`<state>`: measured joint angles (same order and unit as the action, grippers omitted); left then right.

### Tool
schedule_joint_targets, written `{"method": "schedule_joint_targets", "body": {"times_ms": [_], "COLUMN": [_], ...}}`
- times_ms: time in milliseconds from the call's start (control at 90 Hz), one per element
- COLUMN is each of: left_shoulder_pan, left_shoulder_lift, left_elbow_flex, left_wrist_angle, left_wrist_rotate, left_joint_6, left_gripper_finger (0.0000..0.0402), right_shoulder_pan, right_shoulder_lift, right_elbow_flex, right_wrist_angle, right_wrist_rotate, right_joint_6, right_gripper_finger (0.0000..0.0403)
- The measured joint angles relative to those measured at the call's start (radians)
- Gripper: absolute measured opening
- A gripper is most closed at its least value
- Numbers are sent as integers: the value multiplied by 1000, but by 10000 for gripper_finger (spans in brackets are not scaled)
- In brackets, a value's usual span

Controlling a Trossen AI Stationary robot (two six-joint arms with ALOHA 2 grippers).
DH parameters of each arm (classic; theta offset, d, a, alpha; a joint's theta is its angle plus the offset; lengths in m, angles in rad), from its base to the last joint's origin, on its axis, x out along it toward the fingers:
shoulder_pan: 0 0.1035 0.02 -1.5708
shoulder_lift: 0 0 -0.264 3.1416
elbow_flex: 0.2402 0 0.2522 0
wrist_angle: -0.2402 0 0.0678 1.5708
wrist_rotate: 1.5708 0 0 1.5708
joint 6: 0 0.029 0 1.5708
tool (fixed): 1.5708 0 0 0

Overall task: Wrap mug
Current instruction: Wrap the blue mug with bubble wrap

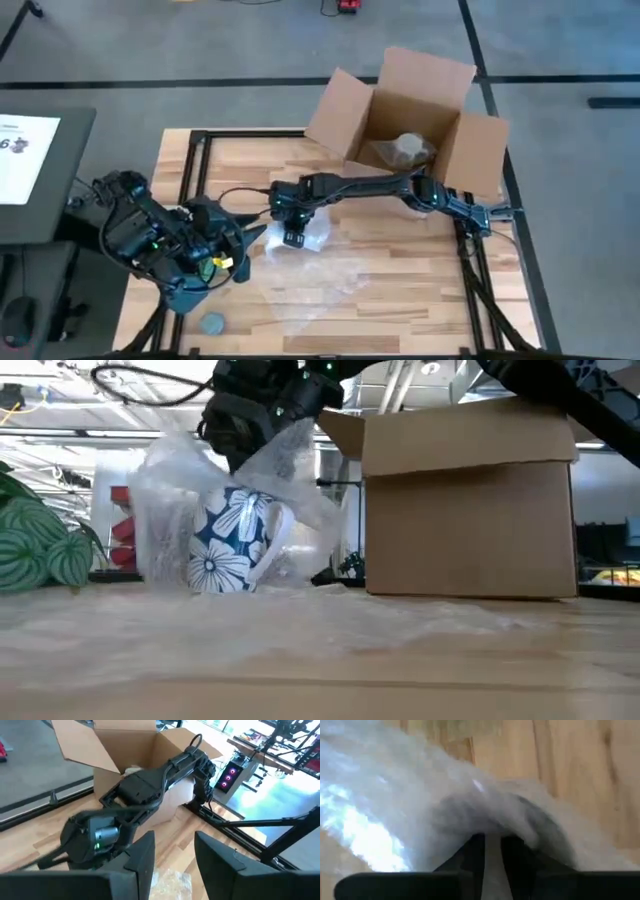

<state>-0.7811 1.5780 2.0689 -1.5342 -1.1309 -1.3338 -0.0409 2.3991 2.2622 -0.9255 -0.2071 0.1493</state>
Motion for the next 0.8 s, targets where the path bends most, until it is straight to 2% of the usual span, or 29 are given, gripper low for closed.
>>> {"method": "schedule_joint_targets", "body": {"times_ms": [144, 256, 467, 800], "left_shoulder_pan": [0, -4, -5, -5], "left_shoulder_lift": [0, 0, 0, 0], "left_elbow_flex": [0, 0, 0, 0], "left_wrist_angle": [4, 5, 7, 7], "left_wrist_rotate": [1, 4, 29, 31], "left_joint_6": [6, 17, 33, 43], "left_gripper_finger": [117, 117, 117, 117], "right_shoulder_pan": [-4, -14, -8, 13], "right_shoulder_lift": [-5, -36, -58, 72], "right_elbow_flex": [94, 85, 91, 90], "right_wrist_angle": [-57, -48, -50, -43], "right_wrist_rotate": [0, -7, -112, -100], "right_joint_6": [12, 48, 63, 63], "right_gripper_finger": [56, 56, 56, 56]}}
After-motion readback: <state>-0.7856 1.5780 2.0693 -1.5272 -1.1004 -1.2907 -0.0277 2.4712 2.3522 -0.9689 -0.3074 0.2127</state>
